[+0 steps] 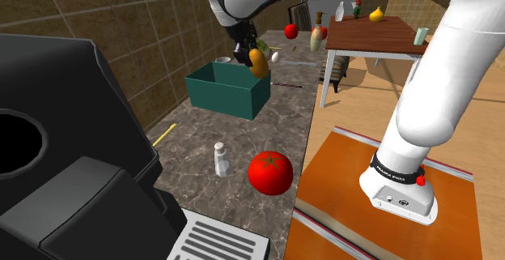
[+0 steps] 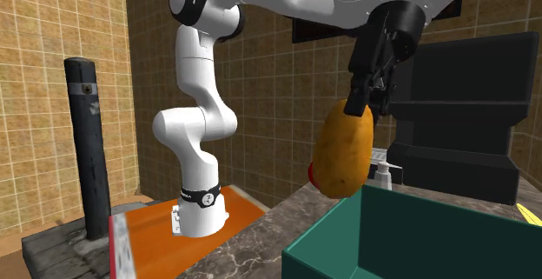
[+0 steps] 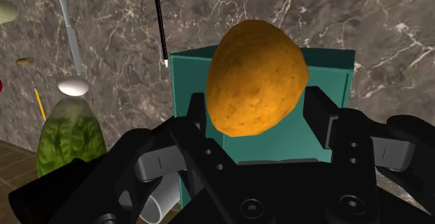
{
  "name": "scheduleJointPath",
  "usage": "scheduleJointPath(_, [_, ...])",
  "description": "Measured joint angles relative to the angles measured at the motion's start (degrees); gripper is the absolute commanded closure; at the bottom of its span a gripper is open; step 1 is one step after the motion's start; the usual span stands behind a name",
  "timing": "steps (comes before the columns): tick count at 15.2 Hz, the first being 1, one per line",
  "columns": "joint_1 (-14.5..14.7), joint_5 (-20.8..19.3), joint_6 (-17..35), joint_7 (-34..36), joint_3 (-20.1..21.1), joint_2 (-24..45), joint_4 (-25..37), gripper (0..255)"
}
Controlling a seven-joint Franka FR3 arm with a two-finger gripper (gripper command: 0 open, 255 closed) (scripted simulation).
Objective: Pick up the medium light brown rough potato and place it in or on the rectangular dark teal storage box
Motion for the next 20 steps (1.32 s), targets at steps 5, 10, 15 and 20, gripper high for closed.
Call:
scheduleJointPath(5, [-0.07, -3.12, -2.81, -1.52, -0.42, 11.90, 14.66, 255])
scheduleJointPath(10, [1.56, -6.17, -7.87, -4.31, -1.28, 25.32, 33.52, 255])
scheduleJointPath(15, [4.58, -8.86, -14.19, -8.88, -3.05, 40.44, 56.36, 255])
scheduleJointPath(20, [3.92, -8.66, -11.16, -7.08, -2.79, 39.79, 52.13, 255])
